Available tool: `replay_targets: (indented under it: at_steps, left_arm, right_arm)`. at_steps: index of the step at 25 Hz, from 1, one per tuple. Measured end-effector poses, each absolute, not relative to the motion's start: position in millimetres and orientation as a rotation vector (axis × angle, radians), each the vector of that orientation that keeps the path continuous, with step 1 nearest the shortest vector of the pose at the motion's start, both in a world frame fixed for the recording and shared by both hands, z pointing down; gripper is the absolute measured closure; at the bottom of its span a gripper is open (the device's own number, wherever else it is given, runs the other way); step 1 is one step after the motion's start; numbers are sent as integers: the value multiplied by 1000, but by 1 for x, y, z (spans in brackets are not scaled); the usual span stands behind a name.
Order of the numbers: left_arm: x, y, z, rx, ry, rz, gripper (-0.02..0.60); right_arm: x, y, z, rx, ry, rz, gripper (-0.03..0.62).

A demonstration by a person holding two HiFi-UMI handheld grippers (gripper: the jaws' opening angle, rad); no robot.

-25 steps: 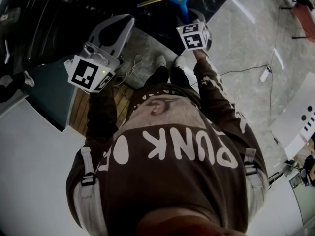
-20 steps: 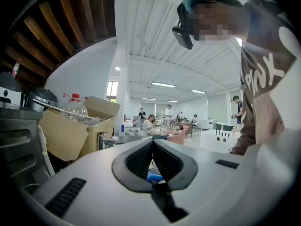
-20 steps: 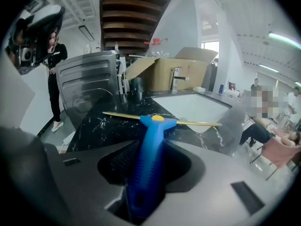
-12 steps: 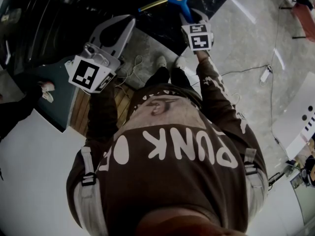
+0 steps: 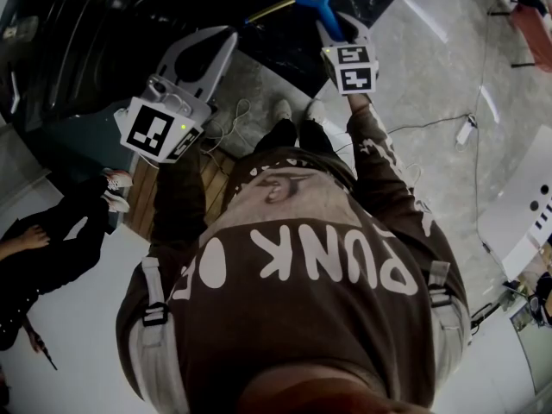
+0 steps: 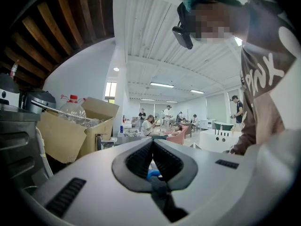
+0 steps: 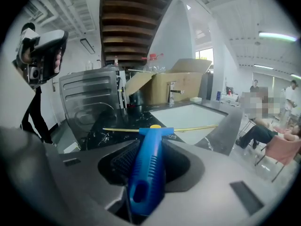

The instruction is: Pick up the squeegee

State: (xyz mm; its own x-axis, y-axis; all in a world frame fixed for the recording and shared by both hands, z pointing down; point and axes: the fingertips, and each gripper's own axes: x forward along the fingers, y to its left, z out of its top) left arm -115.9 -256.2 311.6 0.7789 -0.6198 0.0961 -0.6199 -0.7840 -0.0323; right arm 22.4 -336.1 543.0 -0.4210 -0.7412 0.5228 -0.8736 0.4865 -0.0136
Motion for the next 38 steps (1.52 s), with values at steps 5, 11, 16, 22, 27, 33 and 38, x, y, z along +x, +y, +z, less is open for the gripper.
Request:
replay_targets:
  at_steps: [5, 11, 16, 22, 27, 33, 38]
  left_arm:
    - [-113, -255, 311, 2968, -1028, 157, 578]
    - [-111, -256, 308, 2976, -1030, 159, 578]
    - [-109, -257, 304, 2984, -1037, 152, 578]
    - [-111, -261, 299, 2996, -1049, 151, 578]
    - [-113, -265, 292, 3012, -1060, 148, 578]
    - [-113, -266, 284, 3031, -1069, 139, 578]
    - [-109, -265, 278, 3046, -1067, 130, 578]
  right_arm:
    - [25, -334, 521, 1354, -2326, 347, 439]
    - [27, -332, 483, 1386, -2388, 270, 438]
    - [28, -328, 442, 1411, -2455, 192, 438]
    - [27, -322, 391, 1431, -2529, 82, 438]
    - [28, -314, 357, 1438, -2571, 4, 437]
    - [28, -302, 319, 1477, -2666, -81, 437]
    - [33, -288, 294, 1477, -2715, -162, 437]
